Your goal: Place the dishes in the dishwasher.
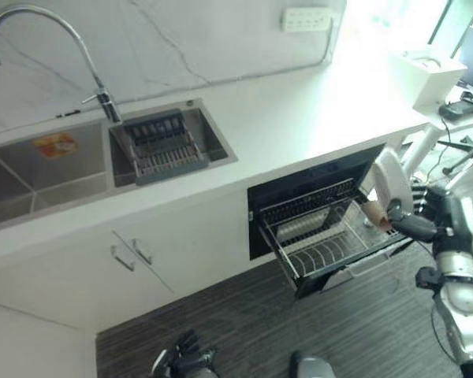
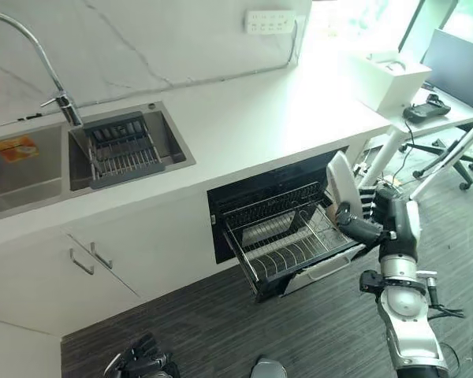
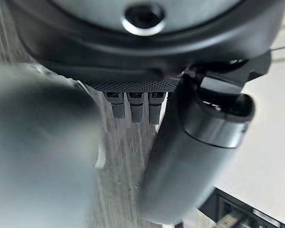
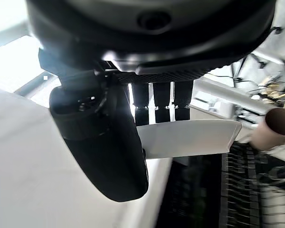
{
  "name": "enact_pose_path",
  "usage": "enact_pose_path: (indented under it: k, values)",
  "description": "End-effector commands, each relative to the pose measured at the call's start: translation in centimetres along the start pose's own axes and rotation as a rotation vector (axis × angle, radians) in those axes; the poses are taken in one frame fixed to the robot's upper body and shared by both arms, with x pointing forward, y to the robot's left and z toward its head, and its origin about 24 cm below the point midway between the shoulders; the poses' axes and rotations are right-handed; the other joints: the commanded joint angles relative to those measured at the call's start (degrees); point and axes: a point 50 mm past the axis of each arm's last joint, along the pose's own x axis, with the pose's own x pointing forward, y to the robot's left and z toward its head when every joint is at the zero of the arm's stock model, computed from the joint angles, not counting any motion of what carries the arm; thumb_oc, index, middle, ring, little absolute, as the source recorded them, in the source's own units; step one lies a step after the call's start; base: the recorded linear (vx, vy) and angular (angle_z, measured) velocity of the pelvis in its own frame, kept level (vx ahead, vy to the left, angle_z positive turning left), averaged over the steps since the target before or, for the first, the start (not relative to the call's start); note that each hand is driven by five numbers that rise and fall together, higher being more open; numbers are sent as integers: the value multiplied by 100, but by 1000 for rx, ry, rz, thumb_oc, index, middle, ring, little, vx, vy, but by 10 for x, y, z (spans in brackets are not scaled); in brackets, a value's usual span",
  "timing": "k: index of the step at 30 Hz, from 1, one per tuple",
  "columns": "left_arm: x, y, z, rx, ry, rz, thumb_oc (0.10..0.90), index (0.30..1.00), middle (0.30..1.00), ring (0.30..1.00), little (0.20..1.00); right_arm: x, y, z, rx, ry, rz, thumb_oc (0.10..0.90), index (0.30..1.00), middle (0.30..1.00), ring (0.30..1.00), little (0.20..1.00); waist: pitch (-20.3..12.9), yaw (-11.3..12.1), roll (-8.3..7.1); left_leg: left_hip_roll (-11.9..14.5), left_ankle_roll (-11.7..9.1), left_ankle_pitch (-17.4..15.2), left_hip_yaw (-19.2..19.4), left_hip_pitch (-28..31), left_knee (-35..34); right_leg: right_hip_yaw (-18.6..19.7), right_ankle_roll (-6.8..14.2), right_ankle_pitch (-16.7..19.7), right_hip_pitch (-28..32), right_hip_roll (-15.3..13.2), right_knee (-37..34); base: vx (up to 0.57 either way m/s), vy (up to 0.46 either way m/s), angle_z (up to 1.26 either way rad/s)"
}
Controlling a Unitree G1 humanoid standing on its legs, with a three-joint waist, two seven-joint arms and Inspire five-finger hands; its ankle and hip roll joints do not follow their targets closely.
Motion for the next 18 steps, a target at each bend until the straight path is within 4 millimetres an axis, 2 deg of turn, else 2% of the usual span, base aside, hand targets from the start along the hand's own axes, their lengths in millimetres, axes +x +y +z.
enact_pose_path:
  k: [1,2,4,18]
  values:
    - [5,0,26,116,-82,-41,800,900,900,900,900,30,-15,72,-12,-331,-56,400,300,300,300,300,-21,71,-59,151,-97,-770,-50,325,470,-165,334,227,242,-139,-379,28,6,17]
    - [5,1,25,117,-79,-40,800,900,900,900,900,31,-14,70,-19,-323,-49,400,300,300,300,300,-20,78,-58,147,-96,-771,-55,328,470,-172,334,226,250,-143,-379,42,16,10]
    - [4,4,21,140,-52,-35,800,900,900,900,900,39,-9,58,-153,-269,-13,400,300,300,300,300,-27,209,-58,100,-92,-783,-139,328,470,-268,337,209,313,-192,-379,33,19,15]
    - [1,18,18,184,7,-24,800,900,900,900,900,62,-6,39,-431,-145,78,400,300,300,300,300,0,562,-91,-15,-75,-794,-355,312,470,-504,359,213,454,-289,-379,14,5,14]
